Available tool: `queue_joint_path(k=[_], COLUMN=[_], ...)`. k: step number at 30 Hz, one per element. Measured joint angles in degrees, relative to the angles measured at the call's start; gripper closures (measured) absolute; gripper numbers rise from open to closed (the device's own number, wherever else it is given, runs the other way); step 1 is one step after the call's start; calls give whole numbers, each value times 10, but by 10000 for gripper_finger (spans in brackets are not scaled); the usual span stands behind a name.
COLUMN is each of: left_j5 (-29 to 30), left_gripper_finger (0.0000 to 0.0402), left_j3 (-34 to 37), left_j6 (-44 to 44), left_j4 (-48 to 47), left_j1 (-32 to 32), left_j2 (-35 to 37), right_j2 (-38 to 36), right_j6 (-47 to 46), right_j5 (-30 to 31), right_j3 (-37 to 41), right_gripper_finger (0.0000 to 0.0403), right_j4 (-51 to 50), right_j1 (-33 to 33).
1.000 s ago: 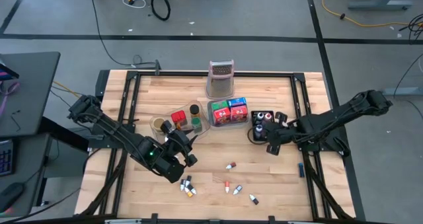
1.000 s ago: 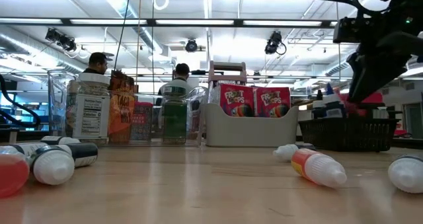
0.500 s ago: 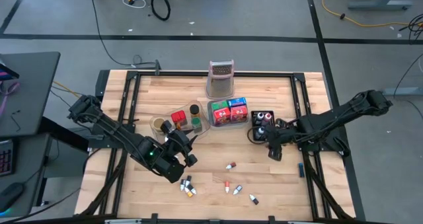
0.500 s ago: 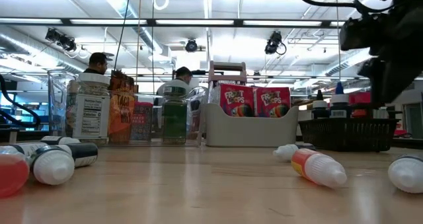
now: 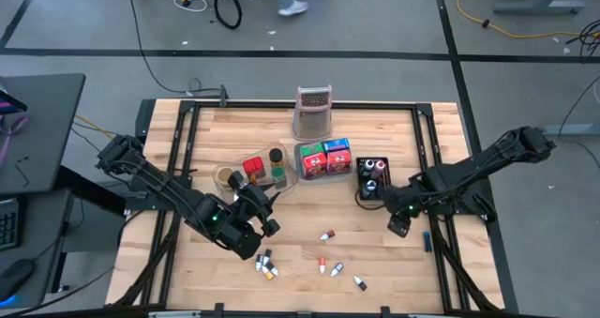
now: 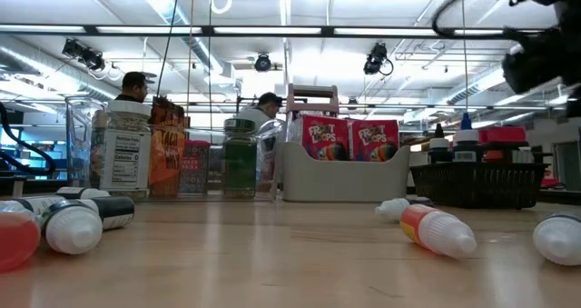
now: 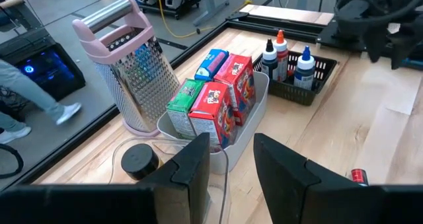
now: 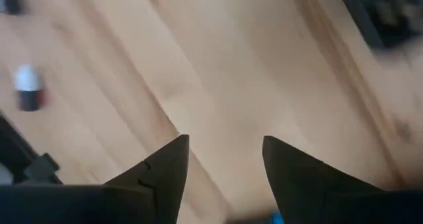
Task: Pick & Place Kitchen Items
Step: Put the small blue food coloring bottle into the black basket
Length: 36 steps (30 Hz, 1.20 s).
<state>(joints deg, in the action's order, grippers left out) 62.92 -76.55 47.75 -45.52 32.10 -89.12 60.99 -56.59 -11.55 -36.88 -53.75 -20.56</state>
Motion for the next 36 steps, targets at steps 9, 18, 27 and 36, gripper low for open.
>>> queue_joint_path(k=[9,18,27,36], left_j5=[-12,-11,-9,-10], left_gripper_finger=[276,276,276,276], left_j3=[0,0,0,0], left_j6=[0,-2,-7,-21], left_j4=[0,0,0,0], left_j1=[0,0,0,0], left_j2=[0,0,0,0], right_j2=[7,51,71,71], right_j6=[-201,-276,-380,-489], right_j5=[-79,-133,-150,-155], right_j3=[17,59,61,61], right_gripper_finger=[199,199,199,199], right_j4=[-63,1,7,11], right_j1=[-17,-37,-112,-172])
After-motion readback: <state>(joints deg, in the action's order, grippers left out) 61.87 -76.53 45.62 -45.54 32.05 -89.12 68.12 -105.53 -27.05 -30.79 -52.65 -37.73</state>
